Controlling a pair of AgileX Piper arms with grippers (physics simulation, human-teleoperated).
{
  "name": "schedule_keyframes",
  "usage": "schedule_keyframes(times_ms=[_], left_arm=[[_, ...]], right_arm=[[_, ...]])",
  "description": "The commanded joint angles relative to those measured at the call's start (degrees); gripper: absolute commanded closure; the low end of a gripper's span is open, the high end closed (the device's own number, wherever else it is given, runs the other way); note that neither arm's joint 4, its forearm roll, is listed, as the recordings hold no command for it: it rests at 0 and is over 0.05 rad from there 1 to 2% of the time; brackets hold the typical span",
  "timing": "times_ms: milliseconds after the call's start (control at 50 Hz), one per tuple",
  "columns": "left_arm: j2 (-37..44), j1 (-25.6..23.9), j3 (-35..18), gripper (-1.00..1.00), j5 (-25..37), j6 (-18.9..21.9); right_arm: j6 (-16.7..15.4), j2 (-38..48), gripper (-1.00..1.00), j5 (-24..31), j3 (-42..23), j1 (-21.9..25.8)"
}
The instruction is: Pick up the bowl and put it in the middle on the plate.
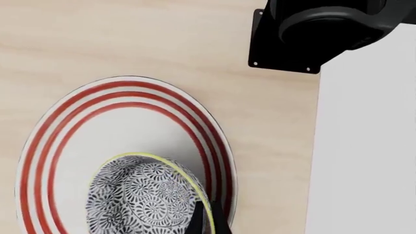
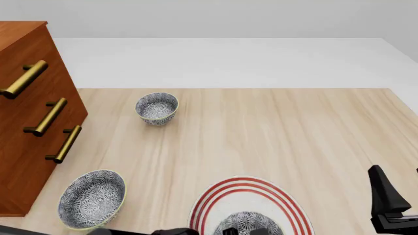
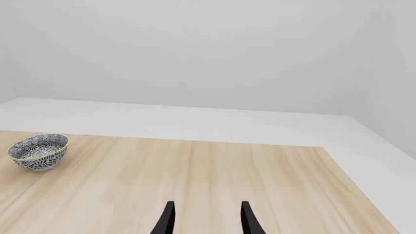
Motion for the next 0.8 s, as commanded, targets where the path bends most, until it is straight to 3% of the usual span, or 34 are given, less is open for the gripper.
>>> schedule_keyframes(times_ms=[20,40,400,800], left_arm=[[1.17,-0.27,0.39,1.00,-1.40,-0.07],[1.48,-0.51,0.29,-1.00,-1.29,-0.07],[-0.43,0.37,0.45,-1.00,-0.51,0.25],[-7.11,0.29,-2.62,-1.00,4.62,1.46]], right_arm=[[0.01,0.00,-1.00,0.01,0.00,0.00],[0.01,0.00,-1.00,0.00,0.00,-0.01],[0.00,0.00,-1.00,0.00,0.00,0.00],[0.00,0.00,-1.00,0.00,0.00,-0.01]])
